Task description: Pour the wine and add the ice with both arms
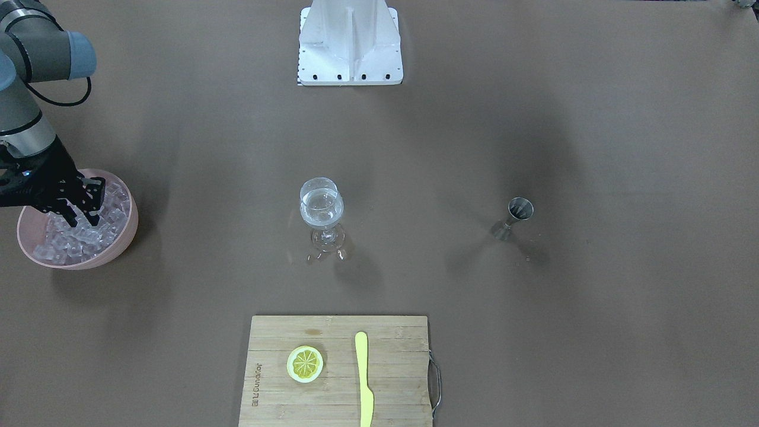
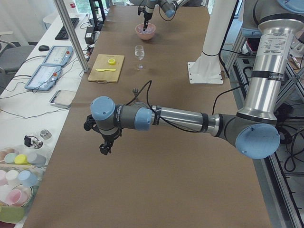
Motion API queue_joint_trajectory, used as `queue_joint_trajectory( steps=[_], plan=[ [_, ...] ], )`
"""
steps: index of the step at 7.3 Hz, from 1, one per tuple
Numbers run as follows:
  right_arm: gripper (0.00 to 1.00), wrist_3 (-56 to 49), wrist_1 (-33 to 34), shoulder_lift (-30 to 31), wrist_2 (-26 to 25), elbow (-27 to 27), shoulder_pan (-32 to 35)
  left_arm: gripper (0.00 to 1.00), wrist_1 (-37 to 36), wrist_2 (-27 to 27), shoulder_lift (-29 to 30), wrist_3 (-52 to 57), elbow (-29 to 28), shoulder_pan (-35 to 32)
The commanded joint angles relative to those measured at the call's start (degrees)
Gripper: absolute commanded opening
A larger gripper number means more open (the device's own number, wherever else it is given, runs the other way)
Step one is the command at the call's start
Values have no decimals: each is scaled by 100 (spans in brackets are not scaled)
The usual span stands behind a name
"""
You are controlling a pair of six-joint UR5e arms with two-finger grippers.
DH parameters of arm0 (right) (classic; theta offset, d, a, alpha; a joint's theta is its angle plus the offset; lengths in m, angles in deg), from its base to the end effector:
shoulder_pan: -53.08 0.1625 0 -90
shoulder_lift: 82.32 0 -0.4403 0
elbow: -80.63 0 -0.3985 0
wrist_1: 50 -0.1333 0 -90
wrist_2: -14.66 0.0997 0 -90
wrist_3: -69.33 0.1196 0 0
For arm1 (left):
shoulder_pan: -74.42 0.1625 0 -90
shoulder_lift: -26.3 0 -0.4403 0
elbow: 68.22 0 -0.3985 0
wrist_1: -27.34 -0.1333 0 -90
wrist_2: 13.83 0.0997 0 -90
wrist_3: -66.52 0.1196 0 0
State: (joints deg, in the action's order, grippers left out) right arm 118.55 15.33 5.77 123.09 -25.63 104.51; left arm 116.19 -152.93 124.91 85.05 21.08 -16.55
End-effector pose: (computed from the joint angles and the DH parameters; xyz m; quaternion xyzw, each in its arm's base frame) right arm -0.2642 -0.4845 0.4937 0.1564 -0.3574 0.0270 0.9204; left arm -0.0525 -0.5680 0.6090 0.1231 0.3997 0.1628 0.8936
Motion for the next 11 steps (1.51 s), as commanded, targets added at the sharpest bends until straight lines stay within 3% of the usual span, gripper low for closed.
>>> queue_joint_trajectory(
  steps=[1,3,6,9,11],
  plan=[
    [0,18,155,-220,20,-595,50,99,1,-3,0,-7,0,0],
    [0,314,521,-1121,203,-589,42,99,-8,-3,9,-7,0,0],
    [0,1676,2320,-2678,215,-589,-562,99,1,-20,0,-7,0,0],
    [0,2477,3404,-3594,-618,-554,-1344,99,-8,-29,0,-7,0,0],
    [0,2864,3591,-4165,-910,-91,-1565,99,-8,-29,-9,-7,0,0]
  ],
)
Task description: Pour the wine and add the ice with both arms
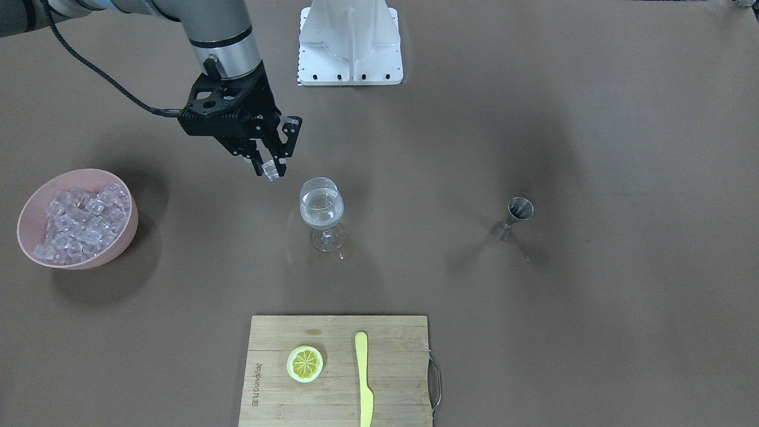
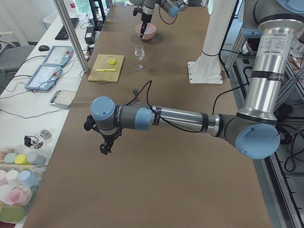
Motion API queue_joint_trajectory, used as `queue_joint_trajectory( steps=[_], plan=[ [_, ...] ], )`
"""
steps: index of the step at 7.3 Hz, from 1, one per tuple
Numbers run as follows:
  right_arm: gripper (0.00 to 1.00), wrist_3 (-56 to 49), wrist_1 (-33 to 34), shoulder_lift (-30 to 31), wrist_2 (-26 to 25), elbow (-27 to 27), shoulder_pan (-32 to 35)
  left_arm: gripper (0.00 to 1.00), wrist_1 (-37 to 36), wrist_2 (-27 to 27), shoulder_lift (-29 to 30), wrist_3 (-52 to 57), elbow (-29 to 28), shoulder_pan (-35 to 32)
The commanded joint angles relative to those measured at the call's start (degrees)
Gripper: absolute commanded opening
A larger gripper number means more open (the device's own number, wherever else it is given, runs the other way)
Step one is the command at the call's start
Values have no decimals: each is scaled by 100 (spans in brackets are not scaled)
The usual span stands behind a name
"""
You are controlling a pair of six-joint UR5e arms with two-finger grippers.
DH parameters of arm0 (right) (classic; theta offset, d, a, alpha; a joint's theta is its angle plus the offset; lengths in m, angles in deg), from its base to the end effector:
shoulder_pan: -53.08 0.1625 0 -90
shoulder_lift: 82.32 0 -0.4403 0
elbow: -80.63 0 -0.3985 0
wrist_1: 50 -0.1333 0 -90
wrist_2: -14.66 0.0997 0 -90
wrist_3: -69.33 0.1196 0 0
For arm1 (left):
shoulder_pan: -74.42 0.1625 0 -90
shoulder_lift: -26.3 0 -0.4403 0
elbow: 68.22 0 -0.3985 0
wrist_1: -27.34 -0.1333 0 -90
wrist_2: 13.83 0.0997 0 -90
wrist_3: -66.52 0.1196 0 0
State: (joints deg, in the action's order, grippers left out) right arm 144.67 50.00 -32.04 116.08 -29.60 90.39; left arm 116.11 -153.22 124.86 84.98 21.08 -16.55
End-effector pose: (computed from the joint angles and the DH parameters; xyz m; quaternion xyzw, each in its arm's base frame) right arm -0.4385 -0.4720 0.1553 0.1030 -0.4172 0.1359 0.8927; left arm -0.0521 -0.5675 0.6092 0.1222 0.4022 0.1618 0.8928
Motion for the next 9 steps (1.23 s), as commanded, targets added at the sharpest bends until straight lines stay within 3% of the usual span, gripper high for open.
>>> queue_joint_trajectory(
  steps=[1,5,9],
  plan=[
    [0,296,134,-622,-227,596,-180,99,0,0,-3,0,-9,0],
    [0,358,134,-948,-280,1045,-207,99,0,0,-3,0,-35,0],
    [0,262,204,-897,-332,1047,-198,99,0,0,-12,9,-35,0]
  ],
)
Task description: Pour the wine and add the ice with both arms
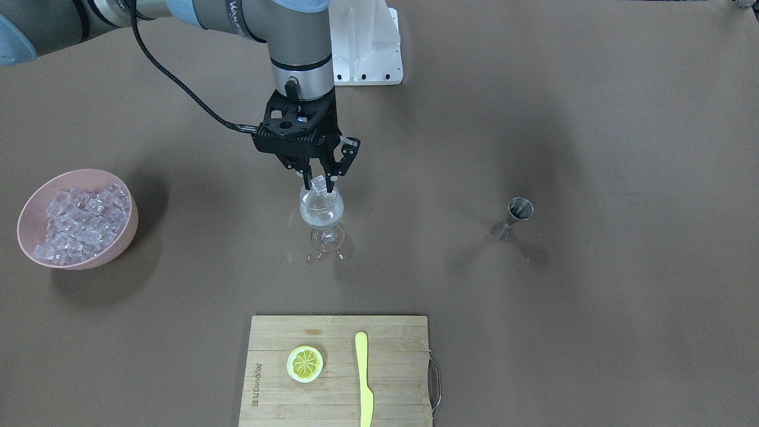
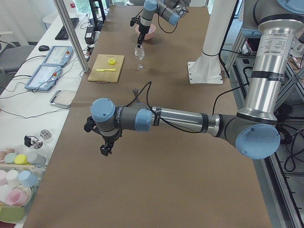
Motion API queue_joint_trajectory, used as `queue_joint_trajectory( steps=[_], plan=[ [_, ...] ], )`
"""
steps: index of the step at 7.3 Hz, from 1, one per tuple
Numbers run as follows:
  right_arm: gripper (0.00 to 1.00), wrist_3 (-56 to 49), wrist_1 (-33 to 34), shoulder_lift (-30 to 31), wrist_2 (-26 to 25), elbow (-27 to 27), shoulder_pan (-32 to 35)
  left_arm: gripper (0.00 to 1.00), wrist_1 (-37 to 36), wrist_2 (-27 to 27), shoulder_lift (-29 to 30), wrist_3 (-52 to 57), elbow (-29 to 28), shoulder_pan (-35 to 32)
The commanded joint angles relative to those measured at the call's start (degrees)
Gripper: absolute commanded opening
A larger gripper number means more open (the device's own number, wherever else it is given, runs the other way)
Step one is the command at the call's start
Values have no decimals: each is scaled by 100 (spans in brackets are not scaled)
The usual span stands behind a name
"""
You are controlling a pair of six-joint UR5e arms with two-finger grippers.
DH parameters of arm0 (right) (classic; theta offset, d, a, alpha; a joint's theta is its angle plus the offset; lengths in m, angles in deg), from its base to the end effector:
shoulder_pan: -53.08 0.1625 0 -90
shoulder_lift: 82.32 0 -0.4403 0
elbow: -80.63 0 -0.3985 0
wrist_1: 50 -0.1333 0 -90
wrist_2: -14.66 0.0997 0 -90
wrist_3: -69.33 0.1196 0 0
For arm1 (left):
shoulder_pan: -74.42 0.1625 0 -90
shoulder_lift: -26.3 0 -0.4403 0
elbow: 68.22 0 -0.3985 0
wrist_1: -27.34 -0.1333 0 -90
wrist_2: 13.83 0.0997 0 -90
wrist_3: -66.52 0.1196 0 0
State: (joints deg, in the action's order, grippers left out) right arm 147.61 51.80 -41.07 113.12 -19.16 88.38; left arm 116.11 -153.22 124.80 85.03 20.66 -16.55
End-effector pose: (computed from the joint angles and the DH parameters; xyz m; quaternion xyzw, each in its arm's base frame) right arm -0.4991 -0.4952 0.1214 0.0957 -0.3898 0.1584 0.9021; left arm -0.0521 -0.5669 0.6135 0.1186 0.4029 0.1605 0.8932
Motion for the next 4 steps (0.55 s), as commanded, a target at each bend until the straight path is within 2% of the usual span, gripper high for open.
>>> queue_joint_trajectory(
  steps=[1,2,3,4],
  plan=[
    [0,-41,23,6,-63,12,4,99,0,0,-15,-5,7,0],
    [0,-41,32,-3,-72,12,4,99,0,0,-15,3,-2,0],
    [47,-41,23,-3,-89,21,4,99,0,0,-15,-5,-2,0],
    [98,-24,23,-11,-168,12,4,99,9,0,-6,3,-2,0]
  ],
)
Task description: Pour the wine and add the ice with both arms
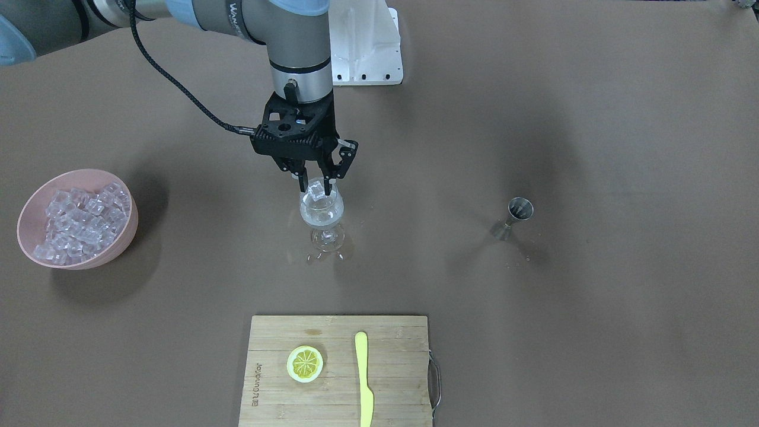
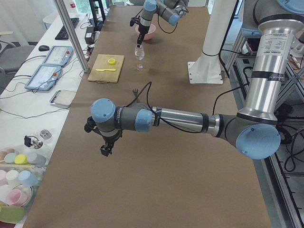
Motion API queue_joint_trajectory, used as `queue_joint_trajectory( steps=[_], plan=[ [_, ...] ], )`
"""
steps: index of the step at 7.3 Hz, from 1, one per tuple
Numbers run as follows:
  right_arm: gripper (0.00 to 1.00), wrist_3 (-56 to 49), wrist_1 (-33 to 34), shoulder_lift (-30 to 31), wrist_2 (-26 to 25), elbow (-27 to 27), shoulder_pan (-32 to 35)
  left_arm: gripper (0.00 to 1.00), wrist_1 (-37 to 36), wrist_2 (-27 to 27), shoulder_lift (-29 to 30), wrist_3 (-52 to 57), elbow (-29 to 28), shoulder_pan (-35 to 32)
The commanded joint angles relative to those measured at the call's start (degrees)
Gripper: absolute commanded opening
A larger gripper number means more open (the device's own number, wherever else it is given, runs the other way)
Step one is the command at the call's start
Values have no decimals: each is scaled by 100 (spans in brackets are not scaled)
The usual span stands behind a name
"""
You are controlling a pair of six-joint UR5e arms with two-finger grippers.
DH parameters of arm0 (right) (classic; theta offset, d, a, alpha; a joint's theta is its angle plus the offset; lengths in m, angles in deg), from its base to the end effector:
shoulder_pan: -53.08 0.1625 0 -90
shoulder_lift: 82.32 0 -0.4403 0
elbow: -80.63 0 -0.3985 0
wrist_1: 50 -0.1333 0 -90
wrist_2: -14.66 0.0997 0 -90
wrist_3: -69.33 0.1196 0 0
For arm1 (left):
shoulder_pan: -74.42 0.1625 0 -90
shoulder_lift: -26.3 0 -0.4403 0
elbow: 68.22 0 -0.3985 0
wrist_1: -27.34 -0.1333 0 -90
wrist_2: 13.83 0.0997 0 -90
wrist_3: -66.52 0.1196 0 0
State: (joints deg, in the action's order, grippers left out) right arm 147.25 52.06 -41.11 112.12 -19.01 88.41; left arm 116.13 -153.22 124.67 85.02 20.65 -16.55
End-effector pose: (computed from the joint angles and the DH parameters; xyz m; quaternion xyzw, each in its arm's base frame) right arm -0.4985 -0.4977 0.1227 0.1032 -0.3838 0.1598 0.9036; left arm -0.0521 -0.5659 0.6148 0.1176 0.4031 0.1600 0.8933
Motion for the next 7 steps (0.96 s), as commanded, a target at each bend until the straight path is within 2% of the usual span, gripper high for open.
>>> queue_joint_trajectory(
  steps=[1,6,7],
  plan=[
    [99,13,-2,-8,-69,-3,0,99,7,0,-2,5,-10,9],
    [99,-144,-11,1,36,-56,148,99,-72,35,-11,-30,-36,0],
    [99,-389,-11,27,463,-65,471,99,-81,53,-150,-57,-54,0]
  ],
)
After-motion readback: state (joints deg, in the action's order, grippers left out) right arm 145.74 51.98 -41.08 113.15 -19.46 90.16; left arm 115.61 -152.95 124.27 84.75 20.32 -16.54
